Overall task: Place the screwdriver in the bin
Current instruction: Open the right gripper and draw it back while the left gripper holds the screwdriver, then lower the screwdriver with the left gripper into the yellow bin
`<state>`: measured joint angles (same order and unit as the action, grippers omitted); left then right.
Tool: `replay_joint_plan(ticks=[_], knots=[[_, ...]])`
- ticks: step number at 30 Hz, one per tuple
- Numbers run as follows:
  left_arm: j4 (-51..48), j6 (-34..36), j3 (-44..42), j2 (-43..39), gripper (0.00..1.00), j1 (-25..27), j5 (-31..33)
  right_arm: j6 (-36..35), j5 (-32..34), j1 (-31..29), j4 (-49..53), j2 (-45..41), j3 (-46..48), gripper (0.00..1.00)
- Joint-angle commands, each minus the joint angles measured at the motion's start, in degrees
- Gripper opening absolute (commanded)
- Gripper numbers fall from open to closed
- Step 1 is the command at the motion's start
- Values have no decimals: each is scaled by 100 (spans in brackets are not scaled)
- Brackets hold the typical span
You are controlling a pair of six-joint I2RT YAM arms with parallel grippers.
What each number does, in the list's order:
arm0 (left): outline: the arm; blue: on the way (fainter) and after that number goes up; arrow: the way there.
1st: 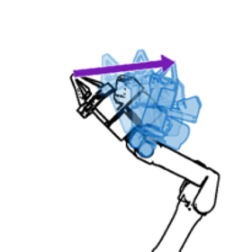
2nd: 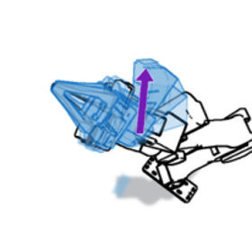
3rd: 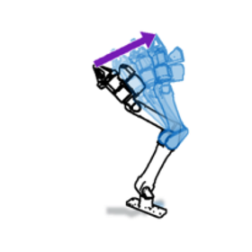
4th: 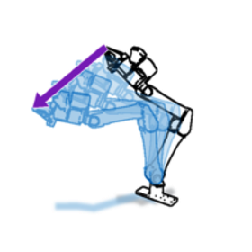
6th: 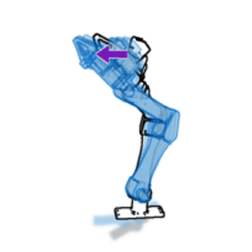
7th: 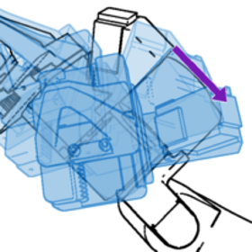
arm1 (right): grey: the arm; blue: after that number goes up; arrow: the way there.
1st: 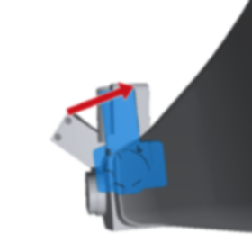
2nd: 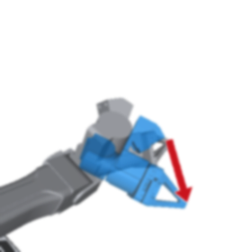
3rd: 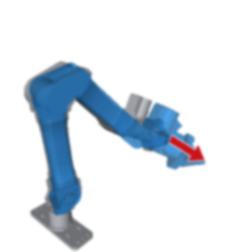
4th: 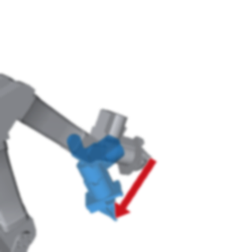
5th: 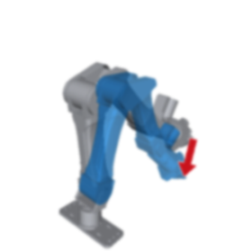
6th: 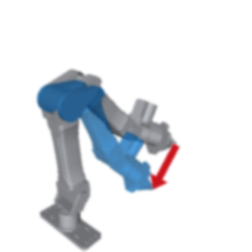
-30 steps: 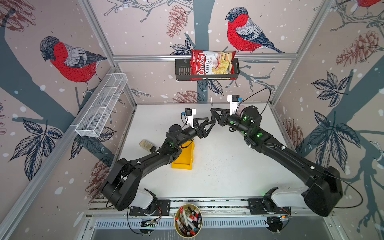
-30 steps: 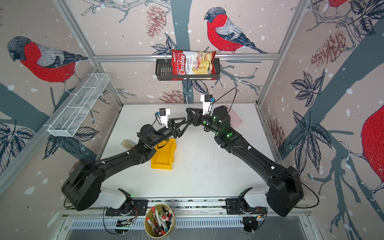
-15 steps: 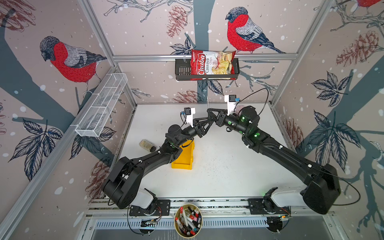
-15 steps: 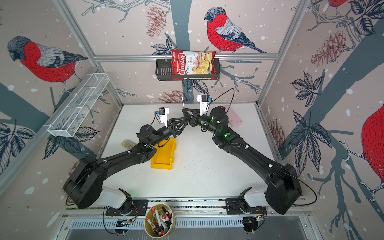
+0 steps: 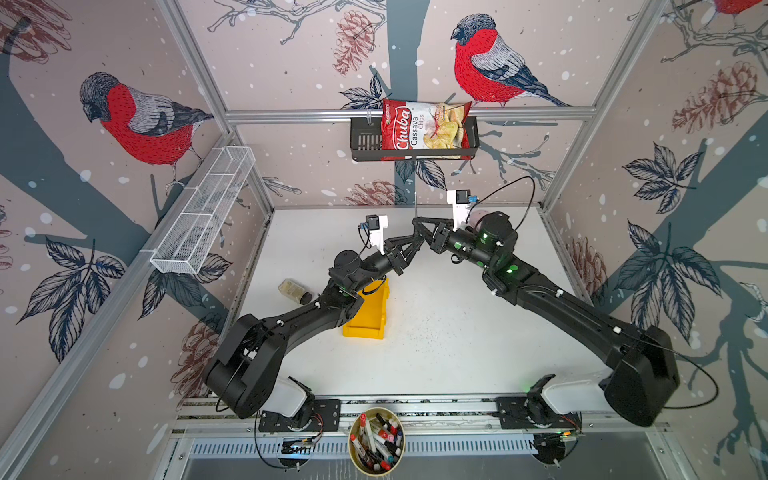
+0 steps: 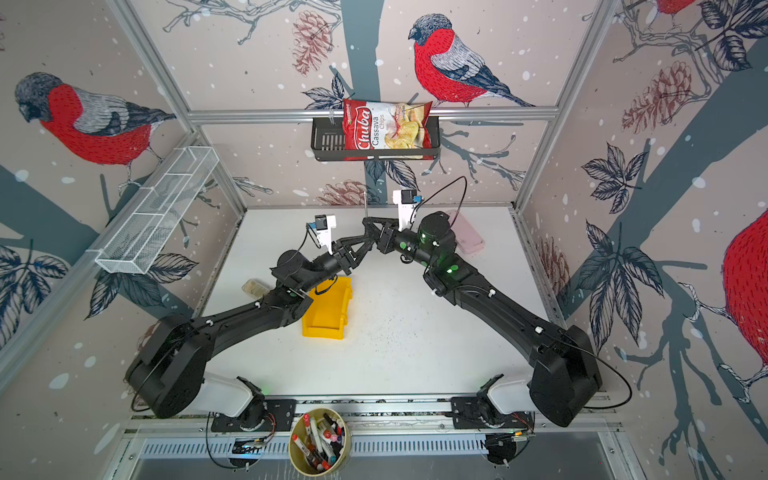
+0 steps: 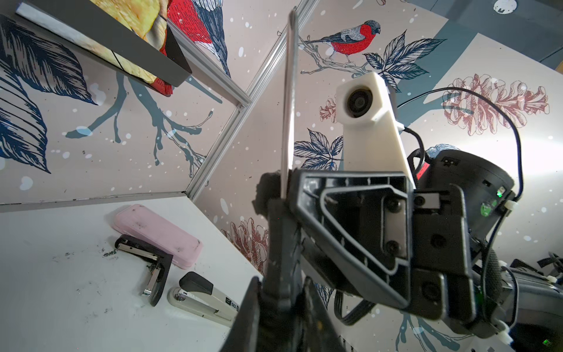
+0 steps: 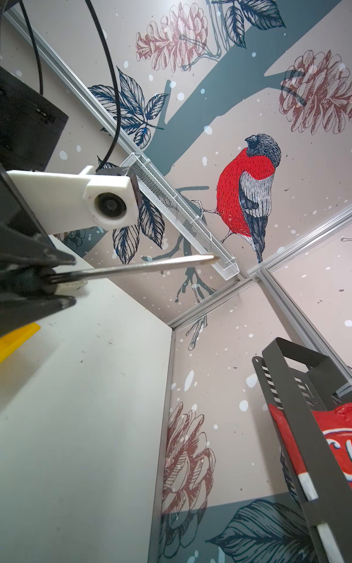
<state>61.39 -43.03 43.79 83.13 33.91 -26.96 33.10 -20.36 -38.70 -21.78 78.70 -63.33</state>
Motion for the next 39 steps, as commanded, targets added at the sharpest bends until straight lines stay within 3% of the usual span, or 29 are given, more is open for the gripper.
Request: replay_joint_plan(ticks=[1,7,12,19,30,34,39], knots=[[158,57,-59,-60,0,-39,28,-129,-33,-15,-70,-11,-76,21],[-230,358,-204,-304,0,-144,41,-532,6,3,203,-107,-153,67],[-1130,1040,-368,-779,0,-206,150,-996,34,11,471,-274,-110,88],[-2426,1884,-739,-1642,0,-262,610,-1611,36,3,794,-529,116,100],[-4532,2671,-1282,-2865,0,-323,1822,-3009,-171,-332,1154,-827,647,99],[-5132,2816,-1392,-3033,0,-332,2265,-3810,-312,-564,1539,-772,682,99],[-5674,2847,-1495,-3027,0,-338,2621,-4264,-227,-768,2018,-601,630,99]])
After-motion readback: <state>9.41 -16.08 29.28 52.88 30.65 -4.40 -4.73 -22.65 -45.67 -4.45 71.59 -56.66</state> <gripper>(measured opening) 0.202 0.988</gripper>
